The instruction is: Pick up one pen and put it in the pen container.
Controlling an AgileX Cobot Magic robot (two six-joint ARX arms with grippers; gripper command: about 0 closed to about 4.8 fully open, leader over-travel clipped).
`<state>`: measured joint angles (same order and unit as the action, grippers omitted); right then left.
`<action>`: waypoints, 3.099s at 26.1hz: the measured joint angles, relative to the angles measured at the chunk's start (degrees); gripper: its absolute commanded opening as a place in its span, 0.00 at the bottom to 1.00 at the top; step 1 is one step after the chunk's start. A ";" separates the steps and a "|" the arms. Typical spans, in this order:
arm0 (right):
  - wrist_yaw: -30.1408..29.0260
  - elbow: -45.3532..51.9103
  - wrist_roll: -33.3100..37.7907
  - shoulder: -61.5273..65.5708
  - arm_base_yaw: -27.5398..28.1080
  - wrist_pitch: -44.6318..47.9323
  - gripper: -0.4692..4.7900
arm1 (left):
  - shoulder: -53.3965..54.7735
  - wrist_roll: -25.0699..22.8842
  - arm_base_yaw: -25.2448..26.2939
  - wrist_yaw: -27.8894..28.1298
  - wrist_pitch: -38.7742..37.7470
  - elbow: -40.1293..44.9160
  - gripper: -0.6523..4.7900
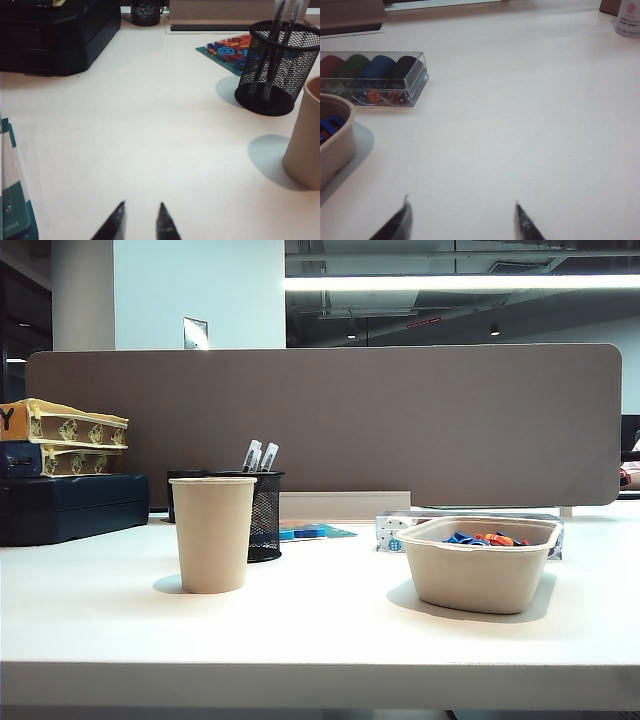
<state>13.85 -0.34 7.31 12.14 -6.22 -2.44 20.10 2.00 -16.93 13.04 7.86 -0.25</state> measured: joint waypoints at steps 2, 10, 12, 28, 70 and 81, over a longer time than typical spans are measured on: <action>-0.02 0.00 0.00 -0.15 0.07 0.00 0.57 | -0.02 0.00 0.00 -0.02 0.00 0.02 0.26; -0.04 0.00 0.00 -3.10 0.20 -0.15 0.57 | -3.54 0.00 -0.02 -0.02 -0.48 0.02 0.26; -0.04 0.00 0.00 -4.04 0.20 -0.07 0.57 | -5.44 0.00 -0.02 -0.02 -0.39 0.00 0.26; -0.02 0.00 0.00 -12.28 0.20 -0.09 0.57 | -16.94 0.00 -0.02 -0.02 -0.83 0.00 0.26; 0.07 0.00 0.13 -12.17 3.26 0.04 0.57 | -20.00 0.00 14.10 -0.15 -1.22 0.00 0.26; 0.07 0.00 0.13 -12.17 3.23 0.04 0.57 | -20.00 0.02 14.08 -0.17 -1.22 0.00 0.26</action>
<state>13.91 -0.34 7.44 -0.03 -2.98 -2.39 0.10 2.02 -2.85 12.86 6.63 -0.25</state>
